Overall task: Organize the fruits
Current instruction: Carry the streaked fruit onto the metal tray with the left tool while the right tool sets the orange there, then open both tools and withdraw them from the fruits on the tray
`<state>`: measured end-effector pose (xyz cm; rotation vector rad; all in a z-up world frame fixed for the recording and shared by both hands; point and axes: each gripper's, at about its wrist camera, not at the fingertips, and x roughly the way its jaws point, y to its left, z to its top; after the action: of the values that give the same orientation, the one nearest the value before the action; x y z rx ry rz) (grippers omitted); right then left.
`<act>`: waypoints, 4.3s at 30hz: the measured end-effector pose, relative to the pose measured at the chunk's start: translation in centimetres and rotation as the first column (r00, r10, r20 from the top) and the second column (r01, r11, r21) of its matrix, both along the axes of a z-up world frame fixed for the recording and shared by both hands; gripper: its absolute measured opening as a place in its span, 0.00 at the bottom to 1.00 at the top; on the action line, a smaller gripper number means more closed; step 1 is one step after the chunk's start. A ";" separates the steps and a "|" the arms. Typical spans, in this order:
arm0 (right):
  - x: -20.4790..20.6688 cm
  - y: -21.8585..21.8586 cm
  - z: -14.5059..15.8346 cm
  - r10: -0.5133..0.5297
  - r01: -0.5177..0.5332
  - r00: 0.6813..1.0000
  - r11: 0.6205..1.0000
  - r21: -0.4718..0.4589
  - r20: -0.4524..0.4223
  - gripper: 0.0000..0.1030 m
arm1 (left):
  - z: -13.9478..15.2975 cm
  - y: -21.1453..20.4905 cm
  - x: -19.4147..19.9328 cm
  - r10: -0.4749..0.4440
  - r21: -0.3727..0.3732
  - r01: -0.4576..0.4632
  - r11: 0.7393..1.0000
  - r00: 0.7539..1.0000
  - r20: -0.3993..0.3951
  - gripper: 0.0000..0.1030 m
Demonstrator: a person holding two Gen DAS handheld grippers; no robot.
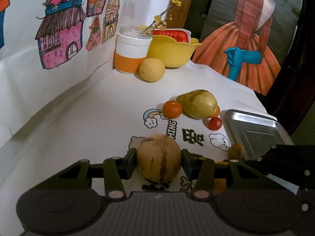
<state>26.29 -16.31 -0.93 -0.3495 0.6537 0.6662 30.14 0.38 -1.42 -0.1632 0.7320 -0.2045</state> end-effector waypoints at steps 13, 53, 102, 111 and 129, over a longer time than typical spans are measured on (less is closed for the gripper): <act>-4.4 -1.9 1.6 -0.001 0.002 1.000 0.999 0.048 -0.009 0.46 | 0.4 -1.2 -2.2 -0.031 -0.029 0.030 0.999 0.999 -0.037 0.50; 2.8 -17.7 3.1 -0.351 0.352 0.916 0.936 0.030 0.193 0.46 | 3.3 -14.2 6.5 -0.132 -0.079 0.137 0.987 0.989 0.062 0.50; 6.0 -19.2 -0.2 -0.391 0.389 0.916 0.921 0.032 0.089 0.61 | 0.0 -17.5 8.8 -0.173 -0.086 0.171 0.982 0.985 -0.024 0.61; 3.7 -19.3 1.7 -0.404 0.399 0.905 0.915 0.062 0.132 0.84 | 2.3 -16.3 7.1 -0.143 -0.095 0.146 0.985 0.989 0.034 0.81; -4.1 -15.6 8.2 -0.380 0.368 0.898 0.925 0.095 0.222 0.99 | 8.8 -8.8 0.0 -0.055 -0.098 0.074 0.992 0.982 0.183 0.99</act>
<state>22.20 -31.91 7.30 -0.2405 0.4564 0.2642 30.19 -8.39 7.36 -0.2181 0.5475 -0.3161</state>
